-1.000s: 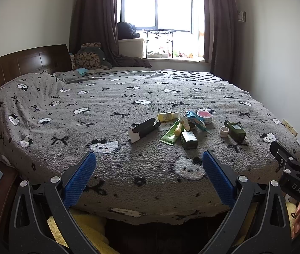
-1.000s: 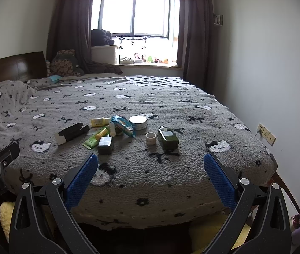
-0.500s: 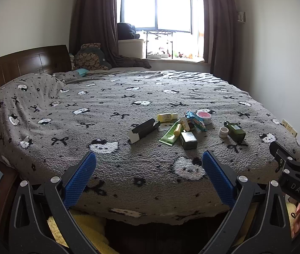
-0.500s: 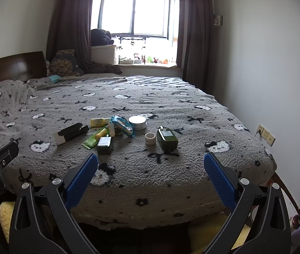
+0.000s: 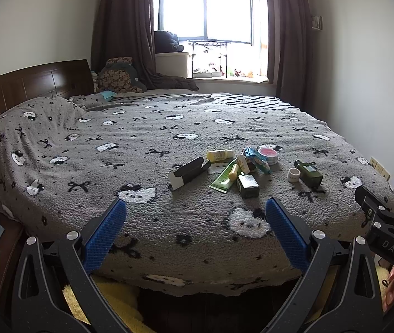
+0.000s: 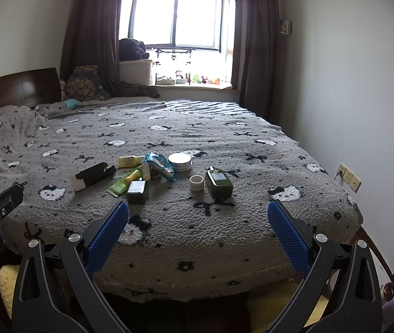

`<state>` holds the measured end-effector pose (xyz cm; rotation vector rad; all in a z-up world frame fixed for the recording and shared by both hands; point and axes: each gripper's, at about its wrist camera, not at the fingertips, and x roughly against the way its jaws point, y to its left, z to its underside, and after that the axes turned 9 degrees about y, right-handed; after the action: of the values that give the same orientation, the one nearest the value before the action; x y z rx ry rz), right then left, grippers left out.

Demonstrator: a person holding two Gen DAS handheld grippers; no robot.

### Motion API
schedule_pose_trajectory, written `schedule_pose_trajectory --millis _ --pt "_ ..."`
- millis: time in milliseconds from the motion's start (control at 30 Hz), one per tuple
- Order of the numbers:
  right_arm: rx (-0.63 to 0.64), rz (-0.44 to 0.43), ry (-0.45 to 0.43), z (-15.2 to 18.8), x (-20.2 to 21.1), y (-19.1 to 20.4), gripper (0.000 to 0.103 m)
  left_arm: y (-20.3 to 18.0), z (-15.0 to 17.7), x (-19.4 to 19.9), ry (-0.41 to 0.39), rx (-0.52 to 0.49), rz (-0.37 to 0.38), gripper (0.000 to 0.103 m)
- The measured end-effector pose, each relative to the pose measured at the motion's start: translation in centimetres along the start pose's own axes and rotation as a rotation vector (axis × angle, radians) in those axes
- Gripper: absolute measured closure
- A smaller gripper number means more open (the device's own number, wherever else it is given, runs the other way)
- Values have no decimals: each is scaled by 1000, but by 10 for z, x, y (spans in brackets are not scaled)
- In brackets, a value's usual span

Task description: Collect trash

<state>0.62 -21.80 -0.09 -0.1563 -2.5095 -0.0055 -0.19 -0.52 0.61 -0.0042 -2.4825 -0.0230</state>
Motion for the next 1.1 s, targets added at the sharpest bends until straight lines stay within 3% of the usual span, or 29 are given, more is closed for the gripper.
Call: schedule_pose_trajectory --millis 1100 --pt "7 16 -14 0 -4 -2 3 3 -2 -9 12 -2 -8 8"
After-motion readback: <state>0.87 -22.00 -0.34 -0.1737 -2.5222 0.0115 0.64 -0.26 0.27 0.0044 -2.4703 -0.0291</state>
